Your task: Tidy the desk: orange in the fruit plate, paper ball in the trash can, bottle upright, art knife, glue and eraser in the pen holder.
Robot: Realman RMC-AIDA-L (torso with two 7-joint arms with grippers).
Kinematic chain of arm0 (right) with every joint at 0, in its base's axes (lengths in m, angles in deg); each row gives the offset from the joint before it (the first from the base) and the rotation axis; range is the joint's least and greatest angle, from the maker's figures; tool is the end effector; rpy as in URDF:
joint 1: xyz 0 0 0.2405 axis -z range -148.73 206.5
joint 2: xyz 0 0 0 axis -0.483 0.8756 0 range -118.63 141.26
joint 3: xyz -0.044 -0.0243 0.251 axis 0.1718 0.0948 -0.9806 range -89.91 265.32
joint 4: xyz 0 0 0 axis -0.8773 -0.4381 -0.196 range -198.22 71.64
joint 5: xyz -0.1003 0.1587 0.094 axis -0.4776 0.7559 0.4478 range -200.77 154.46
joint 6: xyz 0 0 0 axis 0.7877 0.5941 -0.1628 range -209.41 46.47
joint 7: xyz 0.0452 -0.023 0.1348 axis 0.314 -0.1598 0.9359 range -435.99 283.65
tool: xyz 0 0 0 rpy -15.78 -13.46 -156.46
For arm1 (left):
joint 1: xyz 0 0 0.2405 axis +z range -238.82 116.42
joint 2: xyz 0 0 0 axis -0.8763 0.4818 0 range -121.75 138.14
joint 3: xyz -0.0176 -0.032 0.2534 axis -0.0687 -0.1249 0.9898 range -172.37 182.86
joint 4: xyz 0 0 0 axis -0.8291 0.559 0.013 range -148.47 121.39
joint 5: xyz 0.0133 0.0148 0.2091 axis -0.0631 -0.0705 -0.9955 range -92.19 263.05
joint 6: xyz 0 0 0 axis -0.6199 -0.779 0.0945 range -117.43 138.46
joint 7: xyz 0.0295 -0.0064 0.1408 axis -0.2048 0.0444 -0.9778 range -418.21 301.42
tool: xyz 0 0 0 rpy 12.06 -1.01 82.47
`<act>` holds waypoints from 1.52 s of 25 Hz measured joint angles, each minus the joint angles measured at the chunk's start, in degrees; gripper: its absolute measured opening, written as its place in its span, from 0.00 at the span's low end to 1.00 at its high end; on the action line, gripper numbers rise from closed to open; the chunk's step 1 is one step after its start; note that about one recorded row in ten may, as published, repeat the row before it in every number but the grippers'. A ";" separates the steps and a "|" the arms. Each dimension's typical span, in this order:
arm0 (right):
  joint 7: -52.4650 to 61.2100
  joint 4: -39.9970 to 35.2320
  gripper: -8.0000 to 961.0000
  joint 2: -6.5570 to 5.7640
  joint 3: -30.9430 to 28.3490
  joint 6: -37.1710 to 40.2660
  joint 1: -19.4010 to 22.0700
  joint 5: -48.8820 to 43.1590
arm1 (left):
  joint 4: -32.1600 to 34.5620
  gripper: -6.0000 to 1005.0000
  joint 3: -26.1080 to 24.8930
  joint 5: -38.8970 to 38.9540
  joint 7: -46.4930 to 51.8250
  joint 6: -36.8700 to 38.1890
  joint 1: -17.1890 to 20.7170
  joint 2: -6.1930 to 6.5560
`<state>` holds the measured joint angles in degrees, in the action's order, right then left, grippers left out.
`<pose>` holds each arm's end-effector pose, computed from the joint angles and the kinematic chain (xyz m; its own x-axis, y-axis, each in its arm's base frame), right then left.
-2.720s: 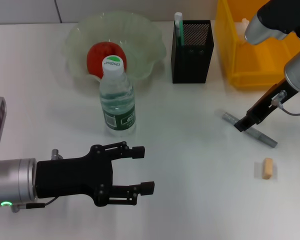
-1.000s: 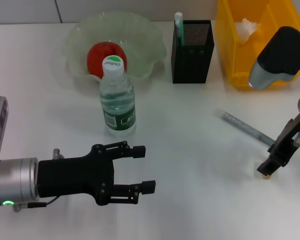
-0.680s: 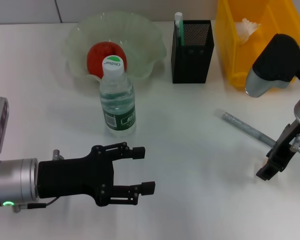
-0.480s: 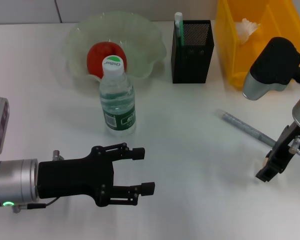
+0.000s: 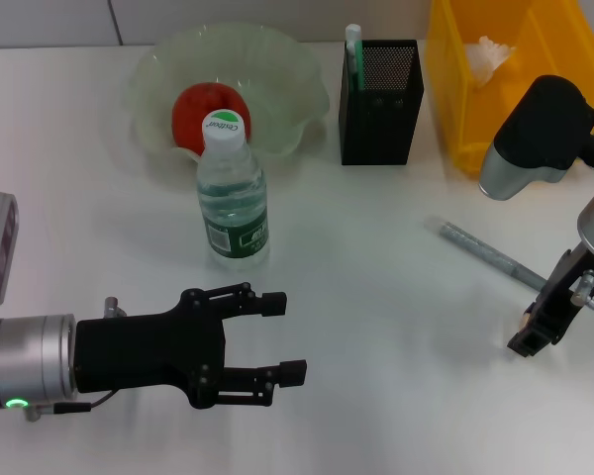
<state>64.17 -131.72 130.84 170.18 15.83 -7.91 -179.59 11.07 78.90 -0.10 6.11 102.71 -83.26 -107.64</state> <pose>0.2150 0.3312 -0.0148 0.6227 -0.5907 0.5132 -0.4829 -0.8061 -0.3419 -0.2705 0.2519 -0.0498 0.7530 0.3289 0.5699 0.3440 -0.9351 0.0852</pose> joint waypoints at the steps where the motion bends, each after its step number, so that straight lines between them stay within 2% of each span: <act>1: 0.01 -0.06 0.48 0.00 -0.03 0.00 0.02 0.00 | 0.00 0.84 0.00 0.00 0.00 0.00 0.00 0.00; 9: 0.02 -1.32 0.44 0.01 -0.67 0.29 0.19 0.00 | 0.00 0.84 0.00 0.01 0.01 0.00 0.10 0.00; 15: 0.08 -8.79 0.44 -0.13 -4.50 2.94 0.08 0.07 | 0.00 0.84 0.07 0.02 -0.15 0.00 0.23 0.00; 20: 1.72 -18.38 0.44 -0.18 -11.23 3.32 -3.25 0.09 | 0.01 0.84 0.09 0.01 -0.10 0.00 0.03 0.00; 23: 3.51 -18.87 0.43 -0.29 -16.30 -1.39 -7.25 0.09 | 0.01 0.84 0.09 -0.02 0.00 0.01 -0.02 -0.01; 26: 4.74 -12.69 0.43 -0.40 -20.00 -9.91 -11.36 0.10 | 0.01 0.84 0.09 -0.04 0.00 0.01 -0.17 -0.13; 31: 4.56 3.23 0.43 -0.84 -22.63 -23.30 -17.84 0.09 | 0.19 0.84 0.09 -0.07 0.01 0.00 -0.33 -0.30; 35: 2.91 13.54 0.43 -0.83 -22.65 -29.47 -21.82 0.08 | 0.26 0.84 0.09 -0.08 0.01 0.01 -0.45 -0.33; 38: 1.81 17.00 0.43 -0.51 -22.12 -32.01 -23.10 1.56 | 0.27 0.84 0.06 -0.08 0.01 0.00 -0.52 -0.35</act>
<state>65.99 -114.72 130.33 148.06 -16.18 -31.01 -178.03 11.34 78.96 -0.18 6.12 102.71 -83.78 -107.98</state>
